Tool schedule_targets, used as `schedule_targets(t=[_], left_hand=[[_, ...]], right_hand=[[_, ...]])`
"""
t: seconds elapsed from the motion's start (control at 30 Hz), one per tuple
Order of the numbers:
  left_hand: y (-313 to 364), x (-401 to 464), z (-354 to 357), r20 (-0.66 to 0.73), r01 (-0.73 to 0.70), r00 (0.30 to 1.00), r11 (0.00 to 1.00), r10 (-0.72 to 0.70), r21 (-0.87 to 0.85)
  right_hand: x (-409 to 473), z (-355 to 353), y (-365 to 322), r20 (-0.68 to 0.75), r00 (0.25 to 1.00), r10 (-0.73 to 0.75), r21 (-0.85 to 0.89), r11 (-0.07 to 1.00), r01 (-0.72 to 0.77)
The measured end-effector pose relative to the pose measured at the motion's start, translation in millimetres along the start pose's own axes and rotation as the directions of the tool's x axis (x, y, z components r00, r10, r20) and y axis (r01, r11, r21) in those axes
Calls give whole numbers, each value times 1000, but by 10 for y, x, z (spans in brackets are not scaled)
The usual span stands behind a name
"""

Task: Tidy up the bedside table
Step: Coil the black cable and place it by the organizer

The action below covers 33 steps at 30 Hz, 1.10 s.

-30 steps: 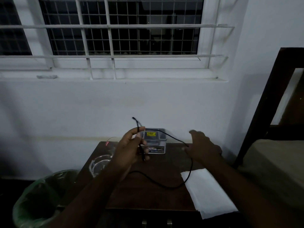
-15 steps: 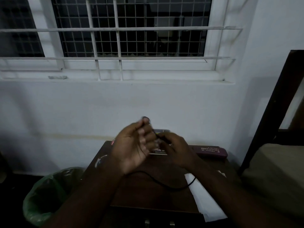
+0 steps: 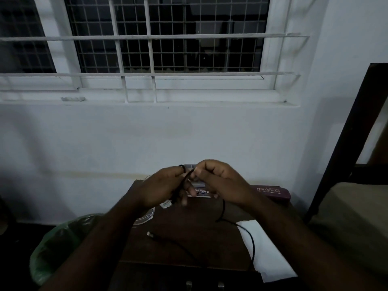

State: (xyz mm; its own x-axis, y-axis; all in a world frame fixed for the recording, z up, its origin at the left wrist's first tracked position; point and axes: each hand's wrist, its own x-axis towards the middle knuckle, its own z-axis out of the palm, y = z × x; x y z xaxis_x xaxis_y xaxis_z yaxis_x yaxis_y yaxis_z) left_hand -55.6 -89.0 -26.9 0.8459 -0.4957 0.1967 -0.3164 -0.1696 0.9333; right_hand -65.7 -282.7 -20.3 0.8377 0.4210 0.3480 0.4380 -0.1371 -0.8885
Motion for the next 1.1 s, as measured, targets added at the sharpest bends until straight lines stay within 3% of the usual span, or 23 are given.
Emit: schedule_targets(t=[0.1,0.2,0.3,0.37,0.47,0.57,0.63,0.73,0.8,0.83,0.87,0.97,1.03,1.1], left_hand=[[57,-35,-15,69,104,994,908,-83,-406],[92,-62,-39,259,281,953,769,-155,-574],[125,-85,18,394,366,914,608,-94,-705],[177,-55,59,354,309,935,492,-3,-814],[234,60,76,80,83,997,367,-22,-927],[183,150,63,-266,-195,958,431,-111,-881],[108,176,66,-419,-280,903,603,-99,-747],[53,161,99,-544,-176,839,942,-7,-284],[55,126,140,-483,-64,872,997,79,47],[62,100,159,-418,-31,905,991,84,133],[67,76,181,-345,-3,937,991,49,131],[96,29,243,-97,132,982,961,-159,-243],[109,20,252,72,254,966,858,-248,-446],[123,21,239,209,311,951,693,-230,-650]], right_hand=[[44,-84,-7,-133,991,-24,53,998,32],[87,-130,76,-334,940,-73,-13,997,72],[97,-86,190,-380,924,-49,2,999,54],[75,19,263,-340,940,-10,-39,999,-3],[7,206,273,-152,985,83,-131,986,-103],[-68,296,175,99,974,202,-133,973,-188],[-113,300,81,201,950,239,-143,966,-213],[-129,235,-44,209,945,250,-201,957,-209],[-114,154,-123,146,966,214,-163,968,-190],[-102,106,-156,100,977,189,-121,977,-176],[-92,54,-184,53,985,161,-81,984,-157],[-50,-71,-175,-85,993,83,-50,995,-87],[-20,-116,-103,-190,981,37,-55,997,-49],[-8,-132,-8,-275,961,37,-8,999,-41]])
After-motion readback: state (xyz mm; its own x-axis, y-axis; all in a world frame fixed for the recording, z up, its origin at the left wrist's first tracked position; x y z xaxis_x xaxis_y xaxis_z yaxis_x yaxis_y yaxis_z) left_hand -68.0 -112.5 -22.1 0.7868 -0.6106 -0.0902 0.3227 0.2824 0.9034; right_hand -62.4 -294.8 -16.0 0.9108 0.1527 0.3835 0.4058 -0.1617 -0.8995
